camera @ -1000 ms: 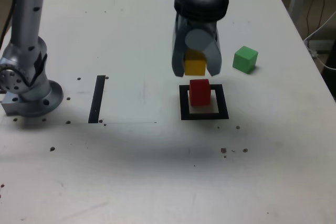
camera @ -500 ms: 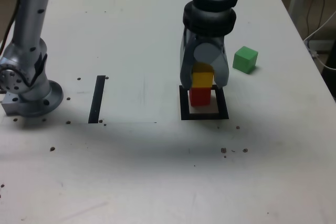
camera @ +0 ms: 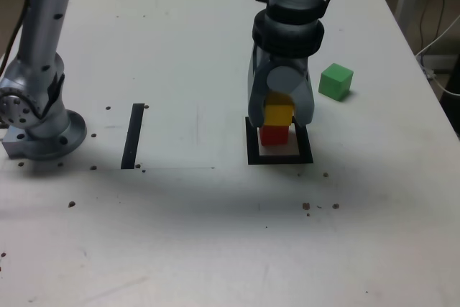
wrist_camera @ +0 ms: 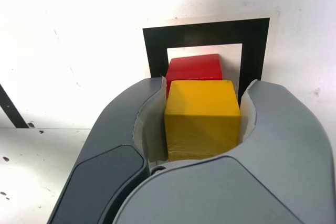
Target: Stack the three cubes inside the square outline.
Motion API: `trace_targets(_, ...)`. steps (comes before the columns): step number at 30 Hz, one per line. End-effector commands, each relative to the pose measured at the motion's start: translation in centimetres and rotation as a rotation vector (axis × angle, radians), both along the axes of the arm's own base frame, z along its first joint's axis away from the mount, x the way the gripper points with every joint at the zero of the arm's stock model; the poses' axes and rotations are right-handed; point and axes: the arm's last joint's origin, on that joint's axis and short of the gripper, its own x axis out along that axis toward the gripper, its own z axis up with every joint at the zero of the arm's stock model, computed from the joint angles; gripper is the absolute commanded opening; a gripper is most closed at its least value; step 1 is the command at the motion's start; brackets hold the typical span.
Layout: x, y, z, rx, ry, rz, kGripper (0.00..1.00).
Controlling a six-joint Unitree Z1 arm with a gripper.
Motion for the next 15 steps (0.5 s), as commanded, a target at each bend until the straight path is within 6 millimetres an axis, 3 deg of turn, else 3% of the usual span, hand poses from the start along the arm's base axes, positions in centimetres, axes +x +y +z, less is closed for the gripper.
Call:
trace_targets(1, 0.0, 0.1, -0.4, -0.004, 0.008, 0.000, 0.82)
trace_targets(4, -0.2, 0.2, -0.5, -0.006, 0.013, 0.002, 0.95)
trace_targets(10, -0.4, 0.3, -0.3, 0.001, 0.005, 0.006, 0.98)
trace_targets(15, -1.2, 0.7, 1.3, 0.062, -0.033, 0.017, 0.99)
